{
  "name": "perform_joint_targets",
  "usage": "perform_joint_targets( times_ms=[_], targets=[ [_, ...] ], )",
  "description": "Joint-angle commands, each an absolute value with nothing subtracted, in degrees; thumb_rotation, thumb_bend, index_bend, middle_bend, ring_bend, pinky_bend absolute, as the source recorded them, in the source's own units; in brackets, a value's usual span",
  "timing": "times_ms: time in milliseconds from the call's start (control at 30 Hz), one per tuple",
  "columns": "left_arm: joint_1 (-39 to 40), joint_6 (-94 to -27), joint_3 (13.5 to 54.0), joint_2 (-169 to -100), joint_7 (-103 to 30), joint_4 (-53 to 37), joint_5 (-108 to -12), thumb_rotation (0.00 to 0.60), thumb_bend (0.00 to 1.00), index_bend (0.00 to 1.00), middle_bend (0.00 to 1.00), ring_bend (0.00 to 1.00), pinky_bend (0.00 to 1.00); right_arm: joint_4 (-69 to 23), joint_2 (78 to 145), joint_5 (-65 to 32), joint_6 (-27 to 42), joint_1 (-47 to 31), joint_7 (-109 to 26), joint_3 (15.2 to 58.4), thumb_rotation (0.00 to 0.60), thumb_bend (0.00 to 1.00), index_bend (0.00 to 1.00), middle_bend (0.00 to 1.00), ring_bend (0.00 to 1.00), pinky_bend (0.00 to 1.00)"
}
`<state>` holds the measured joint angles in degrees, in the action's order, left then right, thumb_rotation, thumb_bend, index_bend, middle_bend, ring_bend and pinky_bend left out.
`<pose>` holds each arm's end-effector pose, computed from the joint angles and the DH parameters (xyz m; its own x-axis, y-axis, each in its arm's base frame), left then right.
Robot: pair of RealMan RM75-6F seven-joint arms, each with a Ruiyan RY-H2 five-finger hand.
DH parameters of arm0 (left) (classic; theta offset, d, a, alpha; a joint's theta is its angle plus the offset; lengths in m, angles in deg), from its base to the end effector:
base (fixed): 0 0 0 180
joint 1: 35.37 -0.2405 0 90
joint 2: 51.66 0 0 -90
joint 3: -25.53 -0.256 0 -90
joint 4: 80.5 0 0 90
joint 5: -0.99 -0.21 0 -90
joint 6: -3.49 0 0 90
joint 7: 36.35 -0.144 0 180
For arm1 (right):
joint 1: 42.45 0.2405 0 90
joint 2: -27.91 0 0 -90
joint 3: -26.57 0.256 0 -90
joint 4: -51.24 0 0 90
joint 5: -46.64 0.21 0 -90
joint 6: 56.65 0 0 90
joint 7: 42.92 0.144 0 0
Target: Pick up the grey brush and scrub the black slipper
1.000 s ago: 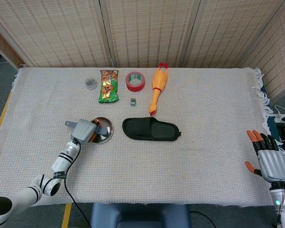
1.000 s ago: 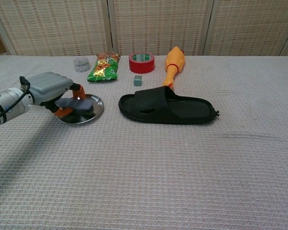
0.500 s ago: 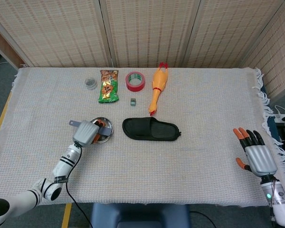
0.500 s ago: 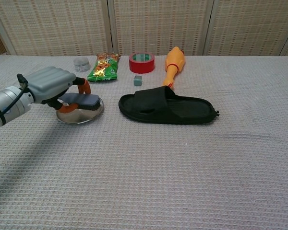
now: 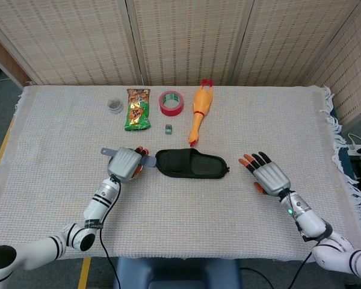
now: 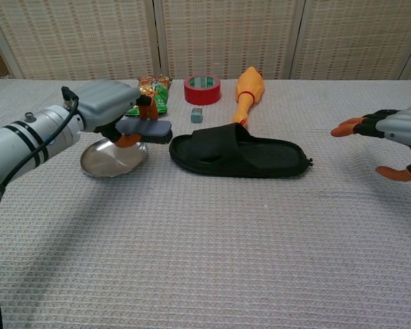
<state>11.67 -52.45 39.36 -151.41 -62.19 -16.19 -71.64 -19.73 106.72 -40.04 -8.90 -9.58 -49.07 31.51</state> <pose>-0.1296 0.3879 -0.0387 0.6354 -0.0068 0.7721 0.6926 -0.4370 -0.5739 -0.2724 -0.3318 0.0382 0.7024 -0.2760 0.6560 -0.7009 -0.4289 0.5700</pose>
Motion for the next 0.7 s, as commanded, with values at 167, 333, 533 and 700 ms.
perform_joint_targets(
  times_ms=[167,333,533,700],
  targets=[
    [13.8,-51.2,40.8,-152.0,-66.1,-14.4,-68.4,0.6,0.55,0.65,0.69,0.82,1.0,-16.7,111.2,-39.3,-13.3,-4.9,-49.9,31.6,0.6,0.44,0.1,0.0,0.0,0.0],
    [14.4,-50.7,41.0,-151.7,-66.7,-14.2,-67.0,0.6,0.54,0.65,0.69,0.82,1.0,-16.9,112.1,-38.1,-14.4,-3.3,-50.7,31.9,0.6,0.5,0.1,0.0,0.0,0.0],
    [14.9,-50.6,40.9,-151.4,-66.9,-13.7,-65.9,0.6,0.54,0.64,0.68,0.82,1.0,-15.6,113.5,-36.2,-16.7,-1.2,-52.9,31.9,0.6,0.57,0.11,0.0,0.0,0.0],
    [15.3,-50.3,40.8,-151.5,-67.2,-13.7,-65.0,0.6,0.55,0.64,0.68,0.82,1.0,-14.5,114.9,-34.2,-19.0,0.2,-56.2,31.5,0.6,0.65,0.16,0.0,0.0,0.0]
  ],
)
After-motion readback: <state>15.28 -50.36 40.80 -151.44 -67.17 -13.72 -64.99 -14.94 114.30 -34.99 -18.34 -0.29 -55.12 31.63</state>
